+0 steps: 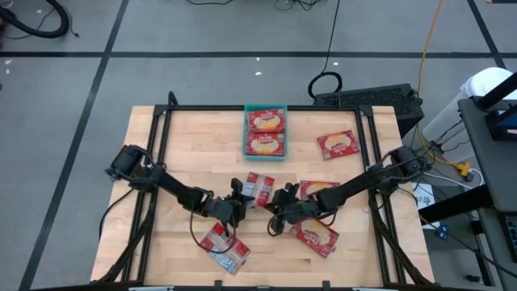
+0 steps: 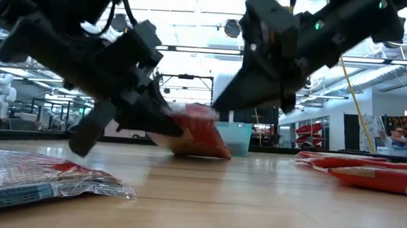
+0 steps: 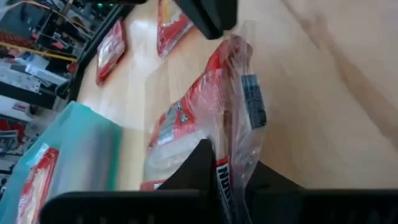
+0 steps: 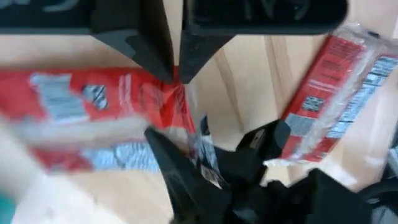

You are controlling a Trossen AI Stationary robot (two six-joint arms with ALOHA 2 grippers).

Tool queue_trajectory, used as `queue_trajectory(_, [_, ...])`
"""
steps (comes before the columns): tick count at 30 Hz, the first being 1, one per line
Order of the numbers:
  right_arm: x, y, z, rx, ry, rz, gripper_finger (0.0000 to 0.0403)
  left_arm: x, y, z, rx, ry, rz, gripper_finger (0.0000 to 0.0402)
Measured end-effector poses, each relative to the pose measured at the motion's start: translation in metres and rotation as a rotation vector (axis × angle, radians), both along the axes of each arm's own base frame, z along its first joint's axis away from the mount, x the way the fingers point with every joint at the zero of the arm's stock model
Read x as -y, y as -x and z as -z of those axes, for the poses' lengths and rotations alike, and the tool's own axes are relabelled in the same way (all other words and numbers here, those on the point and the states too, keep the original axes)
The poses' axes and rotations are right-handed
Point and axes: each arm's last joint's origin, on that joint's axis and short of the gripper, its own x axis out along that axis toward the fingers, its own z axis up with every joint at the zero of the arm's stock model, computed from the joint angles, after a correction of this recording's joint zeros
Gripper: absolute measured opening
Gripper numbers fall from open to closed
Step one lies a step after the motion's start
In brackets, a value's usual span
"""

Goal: Sort popcorn bags into baskets
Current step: Put the red popcorn bag into the blue bin

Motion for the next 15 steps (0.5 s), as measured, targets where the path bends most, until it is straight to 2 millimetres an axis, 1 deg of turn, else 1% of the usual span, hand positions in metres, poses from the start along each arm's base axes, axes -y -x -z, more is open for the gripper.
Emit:
queue_trajectory(3, [0.000, 0.005, -0.015, 0.016, 0.075, -0.031, 0.0054, 0.000, 0.001, -0.012, 0.033, 0.038, -0.010, 0.0046])
queue_trajectory(5, [0.001, 0.009, -0.023, 0.012, 0.141, -0.040, 0.0081, -0.002, 0.004, -0.023, 0.047, 0.083, -0.030, 0.0050])
queue_trajectory(7, [0.003, 0.012, -0.030, 0.012, 0.226, -0.053, 0.0109, -0.005, 0.007, -0.037, 0.062, 0.152, -0.045, 0.0043])
queue_trajectory(10, [0.004, 0.013, -0.040, 0.030, 0.341, -0.094, 0.0155, -0.013, 0.015, -0.058, 0.065, 0.285, -0.072, 0.0022])
queue_trajectory(13, [0.007, 0.010, -0.044, 0.059, 0.395, -0.126, 0.0196, -0.023, 0.024, -0.078, 0.069, 0.404, -0.083, 0.0017])
queue_trajectory(15, [0.010, 0.007, -0.047, 0.088, 0.396, -0.143, 0.0218, -0.029, 0.027, -0.089, 0.095, 0.460, -0.093, 0.0018])
